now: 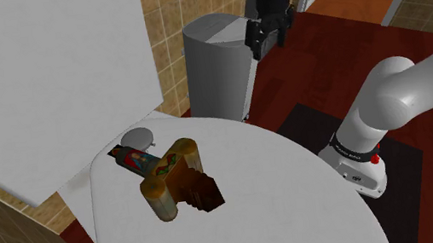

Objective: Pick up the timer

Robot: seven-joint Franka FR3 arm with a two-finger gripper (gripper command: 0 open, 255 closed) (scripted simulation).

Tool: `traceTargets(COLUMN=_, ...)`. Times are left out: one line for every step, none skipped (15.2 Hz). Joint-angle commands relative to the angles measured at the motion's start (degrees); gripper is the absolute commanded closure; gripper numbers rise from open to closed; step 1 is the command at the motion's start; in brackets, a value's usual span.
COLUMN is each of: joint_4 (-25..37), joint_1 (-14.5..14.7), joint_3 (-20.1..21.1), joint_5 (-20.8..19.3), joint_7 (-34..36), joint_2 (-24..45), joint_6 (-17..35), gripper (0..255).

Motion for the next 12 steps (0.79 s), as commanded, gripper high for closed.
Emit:
traceTargets(joint_4=0.15, joint_1=0.04, joint_3=2.86, joint_5=2.33, joint_7=5.25, joint_2=1.21, joint_6=1.37, gripper=0)
traceTargets(joint_4=0.46, joint_1=-0.01, joint_3=4.3, joint_5=3.34, joint_7=7.72, joint_2=2.13, joint_6=2.18, gripper=0)
traceTargets(joint_4=0.86, joint_1=-0.11, joint_3=5.76, joint_5=4.3, joint_7=10.18, joint_2=3.14, joint_6=3.01, gripper=0)
traceTargets(joint_4=1.35, joint_1=-0.25, joint_3=7.21, joint_5=5.18, joint_7=12.64, joint_2=4.25, joint_6=3.88, gripper=0)
traceTargets(joint_4=1.92, joint_1=-0.39, joint_3=8.65, joint_5=5.97, joint_7=15.12, joint_2=5.47, joint_6=4.78, gripper=0)
traceTargets(joint_4=2.59, joint_1=-0.6, joint_3=10.1, joint_5=6.67, joint_7=17.59, joint_2=6.78, joint_6=5.71, gripper=0)
traceTargets(joint_4=3.34, joint_1=-0.86, joint_3=11.56, joint_5=7.28, joint_7=20.06, joint_2=8.18, joint_6=6.65, gripper=0)
traceTargets(joint_4=4.18, joint_1=-1.17, joint_3=13.03, joint_5=7.78, joint_7=22.54, joint_2=9.66, joint_6=7.61, gripper=0)
traceTargets(joint_4=5.1, joint_1=-1.51, joint_3=14.49, joint_5=8.16, joint_7=25.05, joint_2=11.25, joint_6=8.59, gripper=0)
traceTargets(joint_4=6.1, joint_1=-1.88, joint_3=15.95, joint_5=8.41, joint_7=27.58, joint_2=12.92, joint_6=9.57, gripper=0)
traceTargets(joint_4=7.19, joint_1=-2.31, joint_3=17.42, joint_5=8.52, joint_7=30.14, joint_2=14.69, joint_6=10.56, gripper=0)
traceTargets(joint_4=8.35, joint_1=-2.77, joint_3=18.89, joint_5=8.49, joint_7=32.73, joint_2=16.54, joint_6=11.54, gripper=0)
